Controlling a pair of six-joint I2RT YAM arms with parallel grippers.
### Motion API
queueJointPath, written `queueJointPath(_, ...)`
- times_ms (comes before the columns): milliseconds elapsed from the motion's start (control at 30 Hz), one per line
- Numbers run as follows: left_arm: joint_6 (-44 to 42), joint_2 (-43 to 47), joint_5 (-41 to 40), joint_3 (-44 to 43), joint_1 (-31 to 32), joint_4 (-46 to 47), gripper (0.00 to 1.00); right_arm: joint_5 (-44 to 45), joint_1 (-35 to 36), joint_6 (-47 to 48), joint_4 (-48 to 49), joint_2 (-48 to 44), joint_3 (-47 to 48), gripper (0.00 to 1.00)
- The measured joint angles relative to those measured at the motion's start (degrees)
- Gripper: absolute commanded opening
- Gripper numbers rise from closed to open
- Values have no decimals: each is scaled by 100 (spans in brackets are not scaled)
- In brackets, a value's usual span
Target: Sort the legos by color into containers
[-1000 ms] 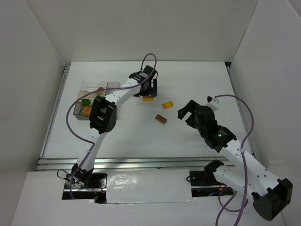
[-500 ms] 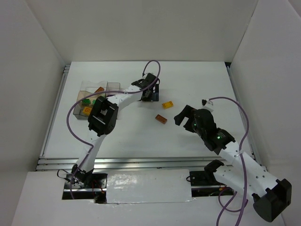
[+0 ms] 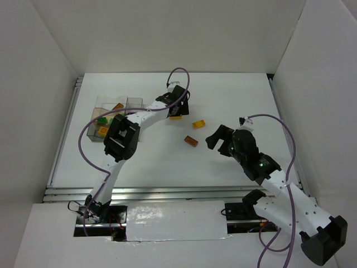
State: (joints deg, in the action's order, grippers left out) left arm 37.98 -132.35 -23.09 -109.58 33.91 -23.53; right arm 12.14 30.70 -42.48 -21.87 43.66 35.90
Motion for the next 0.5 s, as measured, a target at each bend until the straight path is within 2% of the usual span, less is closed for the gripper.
queueJointPath(100,11,-144,-61,-223,0,24,90,-46,0,33,0,-116,2,100)
queueJointPath(267,24,-299,-70,-243,15,13,87,-87,0,76,0,-170,2,100)
queueJointPath(333,39,-369,-76,-243,28,-26,74,-107,0,103,0,-170,2,100)
queueJointPath(467,-4,-411,-149,-243,57,-59,64,-157,0,122,2,-173,2,100)
queueJointPath(500,-4,-420,-160,-256,61,-76,41,-179,0,127,4,-179,2,100)
